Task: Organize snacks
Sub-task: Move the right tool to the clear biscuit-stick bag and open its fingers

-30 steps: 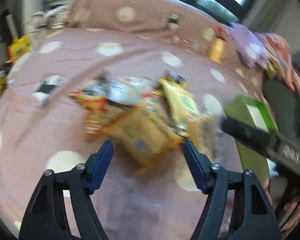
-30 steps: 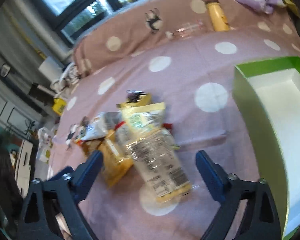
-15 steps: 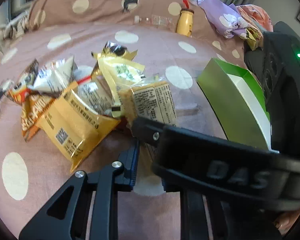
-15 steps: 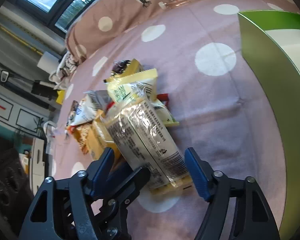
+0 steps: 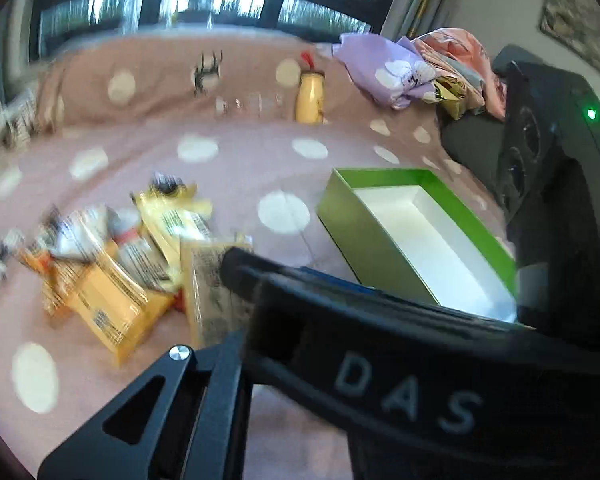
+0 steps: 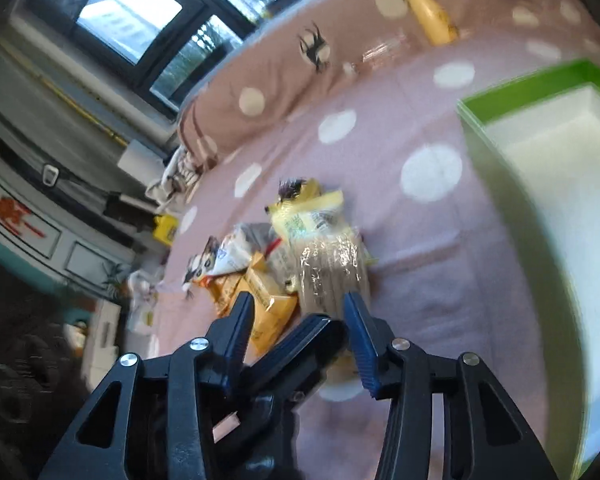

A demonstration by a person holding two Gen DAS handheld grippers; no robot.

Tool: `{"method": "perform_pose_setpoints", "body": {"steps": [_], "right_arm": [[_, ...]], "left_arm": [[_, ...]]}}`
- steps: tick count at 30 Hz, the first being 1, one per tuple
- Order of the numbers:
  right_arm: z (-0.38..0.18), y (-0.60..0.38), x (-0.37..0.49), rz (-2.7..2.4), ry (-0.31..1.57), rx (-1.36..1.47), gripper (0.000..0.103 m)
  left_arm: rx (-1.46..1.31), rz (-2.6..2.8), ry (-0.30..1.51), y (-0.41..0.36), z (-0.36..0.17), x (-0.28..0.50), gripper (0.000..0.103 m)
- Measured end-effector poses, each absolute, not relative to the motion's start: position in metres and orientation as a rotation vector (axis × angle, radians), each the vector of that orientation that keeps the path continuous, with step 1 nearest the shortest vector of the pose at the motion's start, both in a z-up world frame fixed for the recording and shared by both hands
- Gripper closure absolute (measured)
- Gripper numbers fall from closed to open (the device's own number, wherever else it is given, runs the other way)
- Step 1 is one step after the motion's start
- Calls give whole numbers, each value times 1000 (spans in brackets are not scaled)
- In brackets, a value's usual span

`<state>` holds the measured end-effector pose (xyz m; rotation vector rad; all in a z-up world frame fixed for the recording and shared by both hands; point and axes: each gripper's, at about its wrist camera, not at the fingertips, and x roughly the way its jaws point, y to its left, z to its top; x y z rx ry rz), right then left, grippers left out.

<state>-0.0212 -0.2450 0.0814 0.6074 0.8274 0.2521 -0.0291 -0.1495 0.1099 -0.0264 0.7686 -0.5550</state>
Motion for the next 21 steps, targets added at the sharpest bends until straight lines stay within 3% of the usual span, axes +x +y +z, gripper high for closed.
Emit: {"method": "perform_pose_setpoints", "body": {"steps": [13,15,17,21], "right_arm": [[64,-271,-19,191,893,692,52],[62,-273,-20,171,899,704,45],[61,-269,-19,159,907,683,38],[59,-266,-17,135,903,675,23]], "left_arm": [[-11,-432,865,-134,101,-18,97],[20,-373,855,-123,103,-19,89],[22,-331,841,-110,103,-17,74],[-69,-311,858,-85,90,-13,61]]}}
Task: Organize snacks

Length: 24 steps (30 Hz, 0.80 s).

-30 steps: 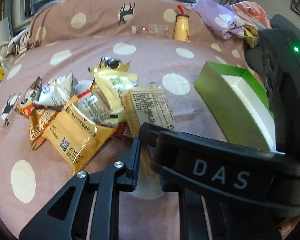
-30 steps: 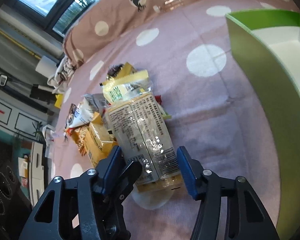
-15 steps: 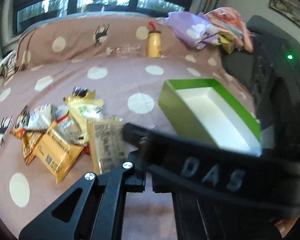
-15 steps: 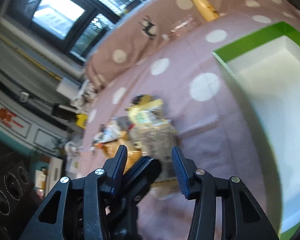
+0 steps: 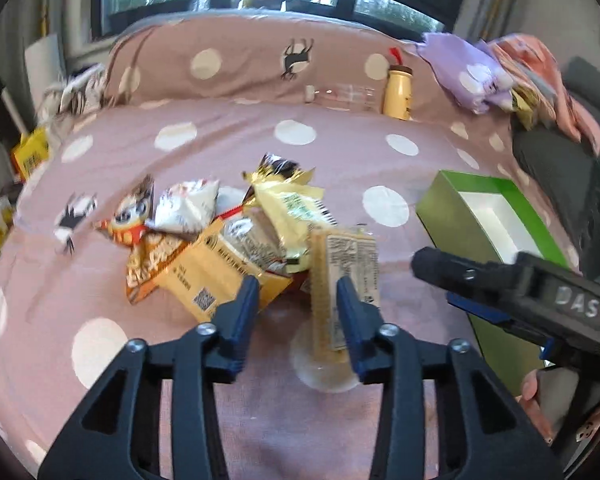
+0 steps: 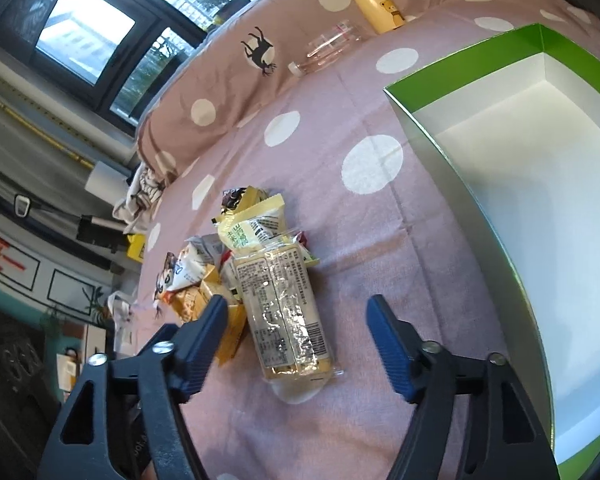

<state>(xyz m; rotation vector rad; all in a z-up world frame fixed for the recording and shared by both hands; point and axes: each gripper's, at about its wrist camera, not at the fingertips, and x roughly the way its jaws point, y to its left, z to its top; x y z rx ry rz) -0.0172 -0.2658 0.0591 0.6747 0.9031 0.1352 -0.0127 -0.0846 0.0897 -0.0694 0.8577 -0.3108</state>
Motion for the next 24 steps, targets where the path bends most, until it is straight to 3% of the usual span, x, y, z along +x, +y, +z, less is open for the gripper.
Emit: {"method": "perform_pose_setpoints", "body": {"steps": [24], "right_arm": [[20,-227,15,176,1012,665,22]], "left_arm": [[-181,-405,937,-73,54,3,61]]}}
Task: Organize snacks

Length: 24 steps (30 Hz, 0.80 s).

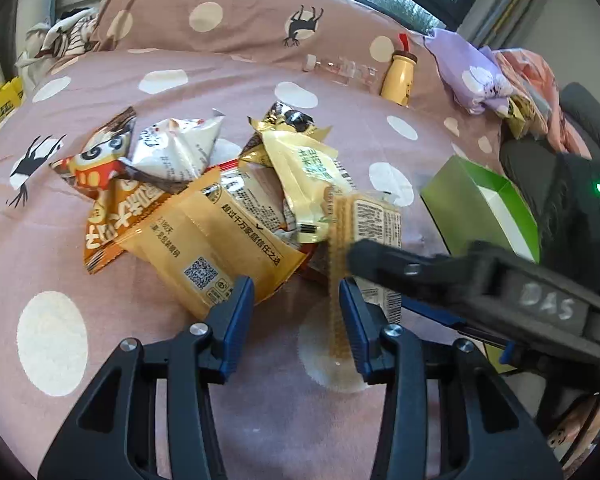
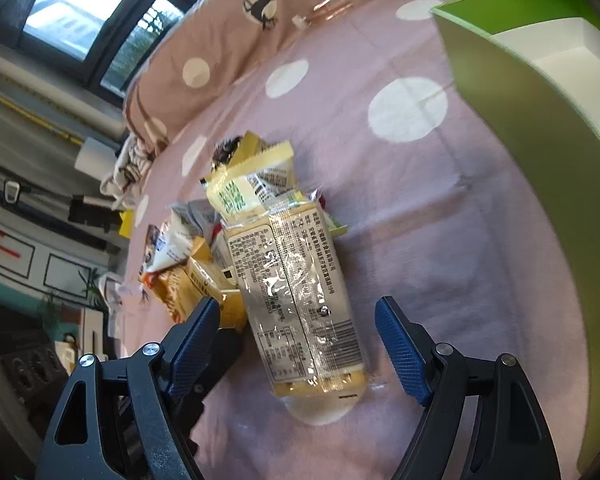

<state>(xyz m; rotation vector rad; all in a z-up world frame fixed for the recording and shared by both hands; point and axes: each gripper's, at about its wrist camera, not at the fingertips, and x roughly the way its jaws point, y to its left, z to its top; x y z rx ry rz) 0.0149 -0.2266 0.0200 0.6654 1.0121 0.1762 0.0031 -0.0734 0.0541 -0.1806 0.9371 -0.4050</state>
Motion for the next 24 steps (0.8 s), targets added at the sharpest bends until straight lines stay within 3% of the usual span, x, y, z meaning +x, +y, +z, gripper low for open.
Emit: {"method": "perform_pose_setpoints", "body": {"steps": [8,11,19,21,23,24], "right_arm": [[15,-217,23,164,1026,624,28],[15,-215,24,154,1027,603,43],[14,-215,20,185,1029,620,50],[15,-214,19,173,1024,610,50],[17,-215,17,149,1018,607,50],[18,-216,14,139,1015,609,51]], "left_arm": [[-173,-445,946,-78,50,5,61],[-178,-461,968,-82,45,7,61],[-173,-517,975,-95,43,3,67],[-174,-526,968,-95,44,2,70],[-179,-535,954,-94,46,0,85],[-176,-539,946,-95,48,-1,87]]}}
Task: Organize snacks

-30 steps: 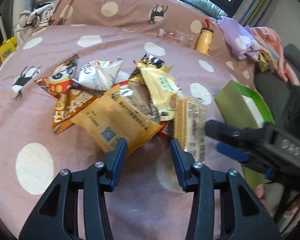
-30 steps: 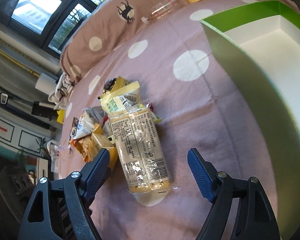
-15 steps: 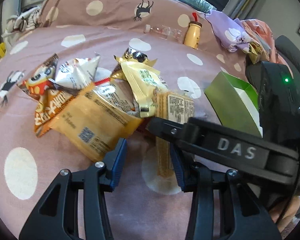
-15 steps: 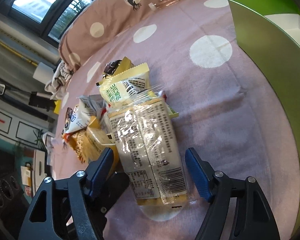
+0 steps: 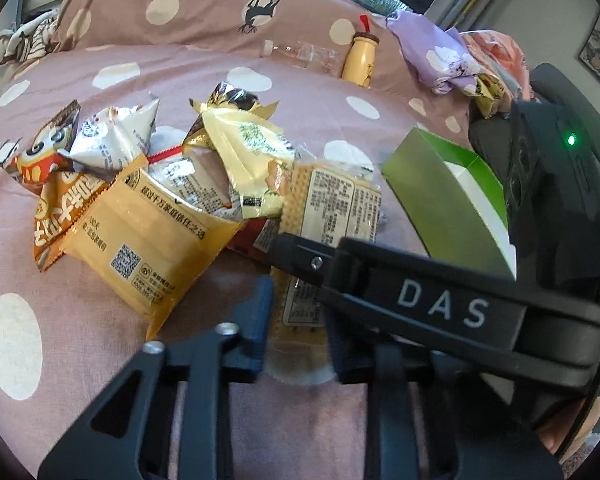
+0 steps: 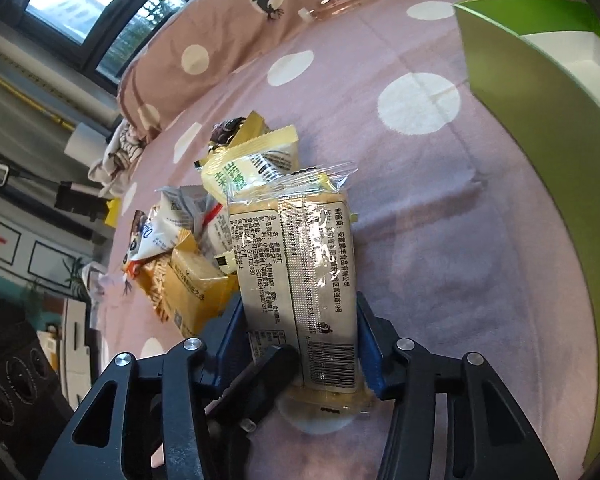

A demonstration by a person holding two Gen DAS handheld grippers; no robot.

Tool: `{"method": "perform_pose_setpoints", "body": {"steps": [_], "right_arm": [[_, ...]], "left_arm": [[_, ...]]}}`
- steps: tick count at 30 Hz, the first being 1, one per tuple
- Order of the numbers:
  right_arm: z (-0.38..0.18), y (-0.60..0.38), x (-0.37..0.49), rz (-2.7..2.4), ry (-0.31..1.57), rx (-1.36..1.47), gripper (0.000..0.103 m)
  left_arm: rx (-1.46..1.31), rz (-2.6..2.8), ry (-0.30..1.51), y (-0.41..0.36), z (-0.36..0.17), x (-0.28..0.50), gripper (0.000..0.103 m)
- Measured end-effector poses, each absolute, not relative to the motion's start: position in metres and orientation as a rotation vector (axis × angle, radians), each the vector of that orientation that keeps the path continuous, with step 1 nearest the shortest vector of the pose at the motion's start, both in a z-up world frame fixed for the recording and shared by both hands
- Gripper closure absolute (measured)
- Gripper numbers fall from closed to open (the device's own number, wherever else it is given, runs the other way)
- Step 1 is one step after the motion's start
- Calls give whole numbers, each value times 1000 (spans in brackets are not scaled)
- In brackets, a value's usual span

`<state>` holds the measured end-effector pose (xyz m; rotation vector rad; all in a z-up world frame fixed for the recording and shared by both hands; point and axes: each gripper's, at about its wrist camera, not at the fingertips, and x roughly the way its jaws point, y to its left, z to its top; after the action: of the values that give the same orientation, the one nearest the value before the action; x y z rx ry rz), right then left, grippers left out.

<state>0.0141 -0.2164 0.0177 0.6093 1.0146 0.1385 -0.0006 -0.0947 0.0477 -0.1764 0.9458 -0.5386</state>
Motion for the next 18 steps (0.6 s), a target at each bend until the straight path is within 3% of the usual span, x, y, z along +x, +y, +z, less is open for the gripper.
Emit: {"method": "perform_pose_setpoints", "body": {"steps": [5,7,8,9,13,18], "right_arm": [[37,-217,1,105,946,591,54],[48,-218,-4,98,911,575,56],[54,-219,-7,109,891,574,59],[59,-221,-11,148,874,591,60],[75,-225,-17,219,813,601,63],[64,-239,-14,170,876,621,64]], "left_arm": [[-164,-548,891,-99,63,-7,86],[-168,-569,865,-101,71,-11,89],[-184,-606,860,-103,75,-13,101],[-190,-616,848,-105,79,-14,101],[-135,-641,794,-120,94,-20,100],[-138,-548,861,-108,82,-8,97]]}}
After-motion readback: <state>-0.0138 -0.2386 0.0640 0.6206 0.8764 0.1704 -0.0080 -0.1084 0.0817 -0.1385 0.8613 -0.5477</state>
